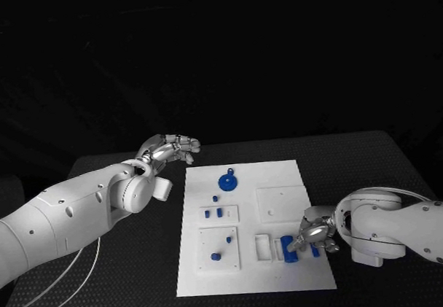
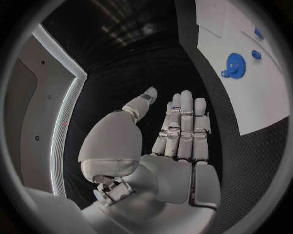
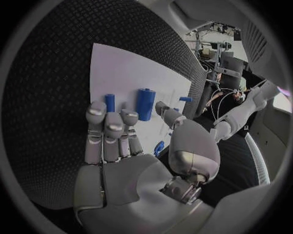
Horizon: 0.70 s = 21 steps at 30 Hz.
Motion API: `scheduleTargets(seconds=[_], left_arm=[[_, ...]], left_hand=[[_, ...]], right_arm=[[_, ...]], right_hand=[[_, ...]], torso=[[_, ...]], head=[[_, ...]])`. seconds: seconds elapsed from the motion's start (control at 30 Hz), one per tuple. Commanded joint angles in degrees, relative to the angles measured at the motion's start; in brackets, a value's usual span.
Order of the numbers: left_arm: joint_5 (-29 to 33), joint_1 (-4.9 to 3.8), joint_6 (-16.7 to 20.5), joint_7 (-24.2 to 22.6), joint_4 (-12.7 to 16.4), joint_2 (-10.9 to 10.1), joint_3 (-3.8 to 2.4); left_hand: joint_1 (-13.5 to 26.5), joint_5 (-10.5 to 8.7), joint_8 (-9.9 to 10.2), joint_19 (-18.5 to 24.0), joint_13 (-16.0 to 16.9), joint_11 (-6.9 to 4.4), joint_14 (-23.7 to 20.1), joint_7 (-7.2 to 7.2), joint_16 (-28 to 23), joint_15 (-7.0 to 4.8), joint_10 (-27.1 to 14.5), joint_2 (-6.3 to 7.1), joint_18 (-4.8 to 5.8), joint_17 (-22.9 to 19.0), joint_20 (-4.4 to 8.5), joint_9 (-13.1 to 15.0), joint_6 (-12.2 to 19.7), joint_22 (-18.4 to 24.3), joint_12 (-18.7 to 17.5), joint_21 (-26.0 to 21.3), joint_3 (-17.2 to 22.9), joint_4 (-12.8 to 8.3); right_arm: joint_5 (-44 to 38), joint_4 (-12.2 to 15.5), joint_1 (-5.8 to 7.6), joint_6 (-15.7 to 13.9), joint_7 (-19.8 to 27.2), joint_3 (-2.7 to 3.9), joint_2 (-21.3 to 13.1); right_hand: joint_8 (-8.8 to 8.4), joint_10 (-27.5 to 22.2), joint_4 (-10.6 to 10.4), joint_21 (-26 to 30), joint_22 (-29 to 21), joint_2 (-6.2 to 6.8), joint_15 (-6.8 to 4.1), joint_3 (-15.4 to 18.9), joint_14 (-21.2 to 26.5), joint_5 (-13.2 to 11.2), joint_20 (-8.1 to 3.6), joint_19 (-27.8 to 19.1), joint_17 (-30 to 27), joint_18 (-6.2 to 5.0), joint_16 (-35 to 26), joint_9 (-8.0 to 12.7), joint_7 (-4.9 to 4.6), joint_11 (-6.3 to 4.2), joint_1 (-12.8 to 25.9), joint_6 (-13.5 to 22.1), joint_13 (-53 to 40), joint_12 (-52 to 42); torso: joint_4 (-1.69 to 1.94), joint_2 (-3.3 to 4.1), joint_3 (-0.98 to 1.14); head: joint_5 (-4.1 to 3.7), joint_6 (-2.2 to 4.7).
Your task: Assemble the parts on the task board
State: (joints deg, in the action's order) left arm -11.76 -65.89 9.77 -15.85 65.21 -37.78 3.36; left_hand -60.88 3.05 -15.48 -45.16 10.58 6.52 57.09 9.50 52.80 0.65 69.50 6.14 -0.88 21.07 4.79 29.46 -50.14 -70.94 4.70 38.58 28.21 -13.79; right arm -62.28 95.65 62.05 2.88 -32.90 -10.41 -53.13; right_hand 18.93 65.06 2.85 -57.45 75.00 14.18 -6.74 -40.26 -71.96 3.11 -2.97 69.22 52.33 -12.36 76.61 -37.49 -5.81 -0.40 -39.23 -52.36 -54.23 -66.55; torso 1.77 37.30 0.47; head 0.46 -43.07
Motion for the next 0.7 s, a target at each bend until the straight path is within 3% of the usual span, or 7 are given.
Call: scheduleTargets(seconds=[0.03, 0.5, 0.57, 0.7], left_arm=[[0.31, 0.01, -0.95, -0.28, 0.22, 0.03, -0.03], [0.31, 0.01, -0.97, -0.23, 0.27, -0.06, -0.03], [0.31, 0.01, -0.95, -0.21, 0.24, -0.07, -0.03], [0.31, 0.01, -0.92, -0.24, 0.24, -0.05, -0.03]], left_hand=[[0.50, 0.18, -0.36, -0.36, -0.04, -0.08, 0.39, 0.13, -0.36, 0.08, -0.30, -0.36, -1.19, 0.12, 0.12, -0.08, 0.40, -0.10, -0.05, -0.22, 0.00, 0.52], [0.58, 0.19, -0.35, -0.34, -0.05, -0.07, 0.37, 0.14, -0.41, 0.08, -0.34, -0.40, -1.20, 0.18, 0.13, -0.10, 0.46, -0.15, -0.06, -0.27, -0.01, 0.61], [0.58, 0.19, -0.35, -0.34, -0.05, -0.07, 0.37, 0.14, -0.42, 0.08, -0.35, -0.40, -1.20, 0.18, 0.13, -0.11, 0.47, -0.15, -0.06, -0.28, 0.00, 0.61], [0.56, 0.19, -0.35, -0.34, -0.05, -0.07, 0.37, 0.14, -0.42, 0.08, -0.36, -0.41, -1.20, 0.19, 0.13, -0.11, 0.47, -0.16, -0.06, -0.29, 0.01, 0.61]], right_arm=[[-0.75, -0.52, -0.81, -0.99, 0.05, -0.07, 0.88], [-1.97, -1.67, -1.87, -2.27, -0.28, -0.06, 3.52], [-2.41, -1.72, -1.97, -2.44, -0.24, -0.06, 3.64], [-2.88, -1.73, -2.01, -3.05, -0.14, -0.07, 3.70]], right_hand=[[-0.34, -1.41, 0.02, -0.35, 0.83, 0.23, 0.12, -0.44, -0.26, -0.30, -0.85, 0.76, 0.11, -2.64, -0.39, 0.10, -0.20, -0.06, 0.28, -0.10, -0.09, 0.09], [-0.63, -1.37, 0.40, -0.48, 0.82, -0.07, 0.13, -1.12, -0.39, -0.29, -0.89, 0.86, 0.48, -2.64, -0.55, 0.17, -0.20, -0.06, 0.09, -0.43, -0.40, 0.04], [-0.57, -1.34, 0.76, -0.54, 0.83, -0.78, 0.08, -1.40, -0.44, -0.30, -0.91, 0.88, 0.61, -2.64, -0.60, 0.12, -0.13, -0.11, -0.27, -0.80, -0.50, 0.02], [-0.33, -1.33, 3.41, -0.77, 0.91, -3.77, -0.15, -2.74, -0.54, -0.30, -1.03, 0.89, 0.96, -2.63, -0.71, -0.05, 0.15, -0.37, -3.13, -1.87, -0.74, 0.01]], torso=[[0.05, 0.01, -0.01], [-0.03, -0.05, -0.05], [-0.05, -0.04, -0.05], [-0.08, -0.04, -0.06]], head=[[0.08, -0.31], [0.43, -0.58], [0.66, -0.92], [0.81, -0.94]])
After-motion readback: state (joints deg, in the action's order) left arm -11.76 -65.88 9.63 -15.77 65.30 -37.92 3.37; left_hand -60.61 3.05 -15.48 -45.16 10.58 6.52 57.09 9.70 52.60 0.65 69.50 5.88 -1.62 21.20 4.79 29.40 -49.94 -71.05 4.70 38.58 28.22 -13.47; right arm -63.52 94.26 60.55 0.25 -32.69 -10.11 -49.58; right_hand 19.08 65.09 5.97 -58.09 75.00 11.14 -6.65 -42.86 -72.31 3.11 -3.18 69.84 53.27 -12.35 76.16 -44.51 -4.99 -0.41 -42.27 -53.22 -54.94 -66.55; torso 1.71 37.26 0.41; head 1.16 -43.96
